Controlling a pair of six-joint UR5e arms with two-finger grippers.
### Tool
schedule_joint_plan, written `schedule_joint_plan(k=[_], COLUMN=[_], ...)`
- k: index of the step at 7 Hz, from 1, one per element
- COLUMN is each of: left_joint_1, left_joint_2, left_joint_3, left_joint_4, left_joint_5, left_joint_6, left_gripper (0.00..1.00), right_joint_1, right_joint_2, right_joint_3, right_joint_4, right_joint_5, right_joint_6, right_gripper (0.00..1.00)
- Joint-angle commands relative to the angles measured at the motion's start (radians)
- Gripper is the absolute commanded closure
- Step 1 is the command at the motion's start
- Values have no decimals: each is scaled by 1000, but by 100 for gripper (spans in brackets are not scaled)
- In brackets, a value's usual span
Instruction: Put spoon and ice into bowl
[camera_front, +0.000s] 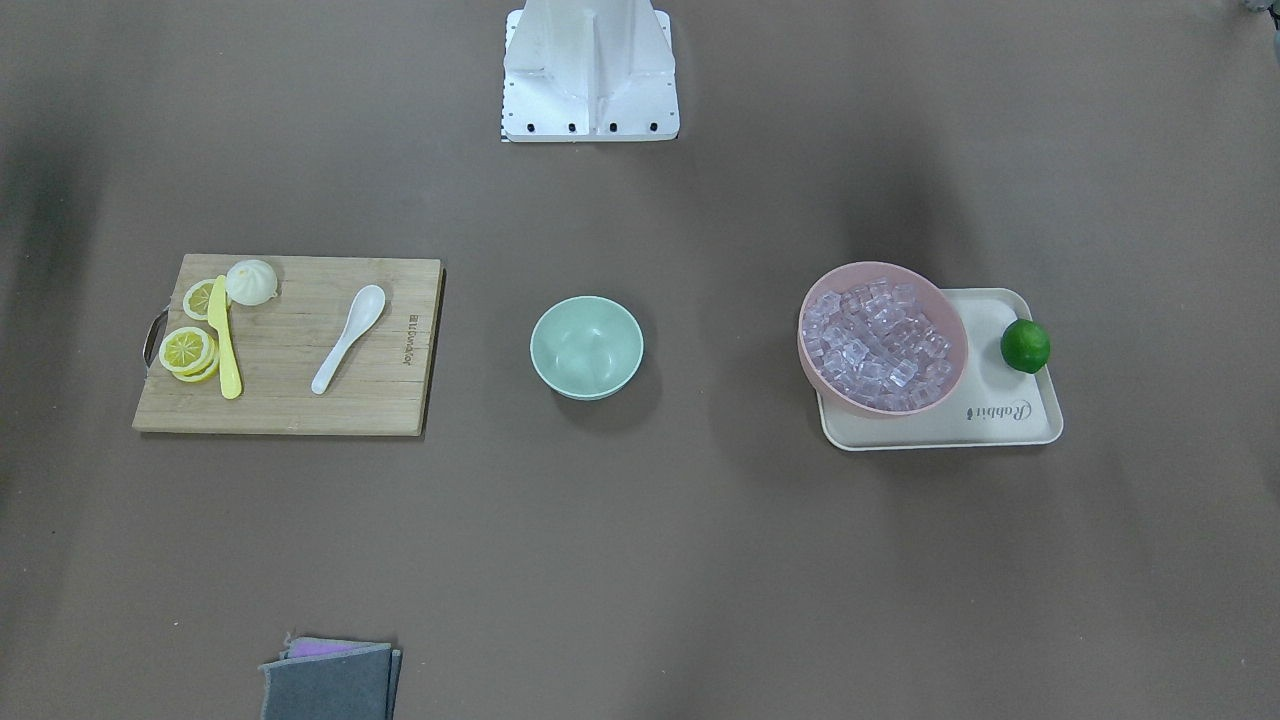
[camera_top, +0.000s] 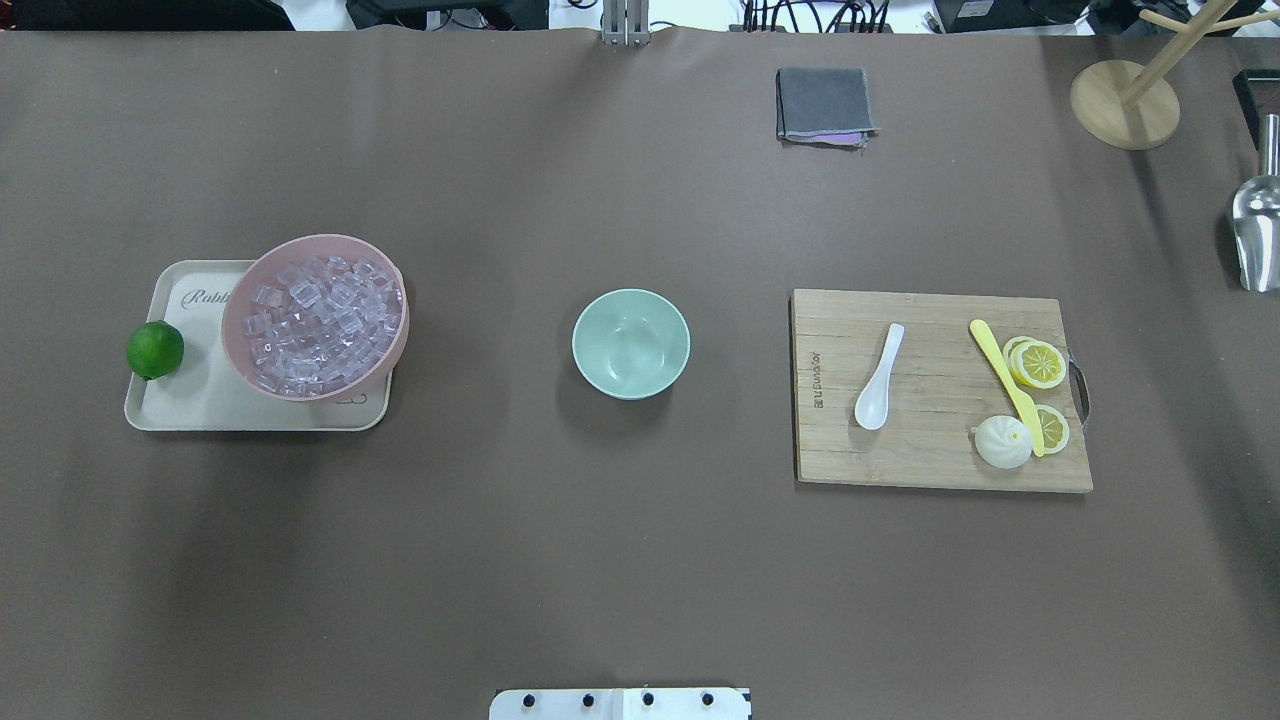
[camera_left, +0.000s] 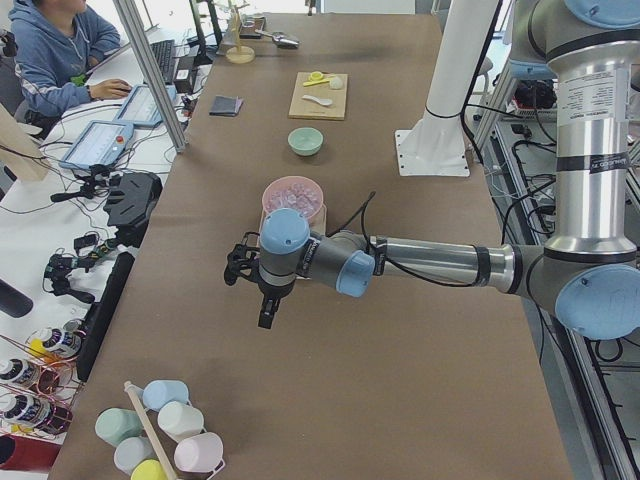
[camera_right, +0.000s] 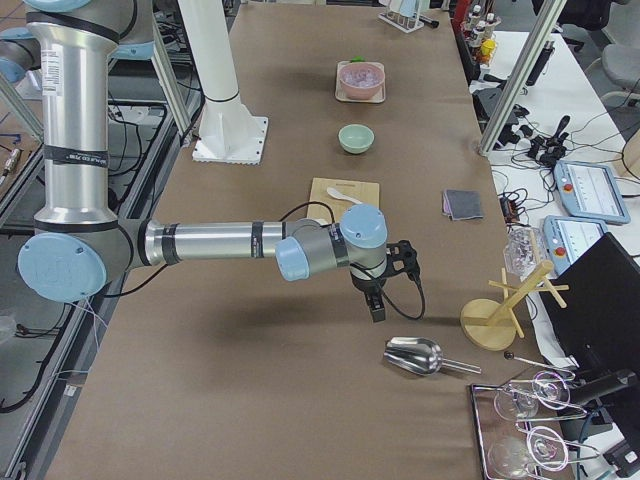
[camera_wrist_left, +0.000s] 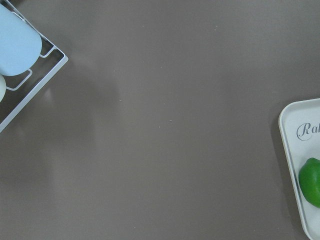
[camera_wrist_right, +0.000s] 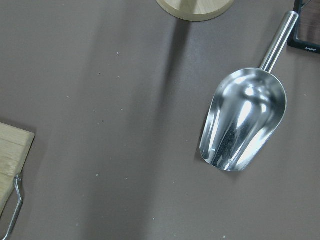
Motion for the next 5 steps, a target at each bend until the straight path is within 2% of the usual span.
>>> schedule_joint_plan(k=[1,3,5], left_joint_1=[1,1,14], left_joint_2=[-1,3,-1], left_joint_3=[1,-2,-2], left_joint_4=[-5,-2,-2], left_joint_5=[-3,-41,-43], left_joint_6=[-7,-7,-16], left_gripper=[3,2,2], right_joint_1=[-28,-178,-296], right_joint_2=[11,38,127], right_joint_3=[7,47,56], right_joint_4=[12,189,209], right_joint_5=[11,1,-9], right_joint_6=[102,500,733], right_gripper=[0,0,1])
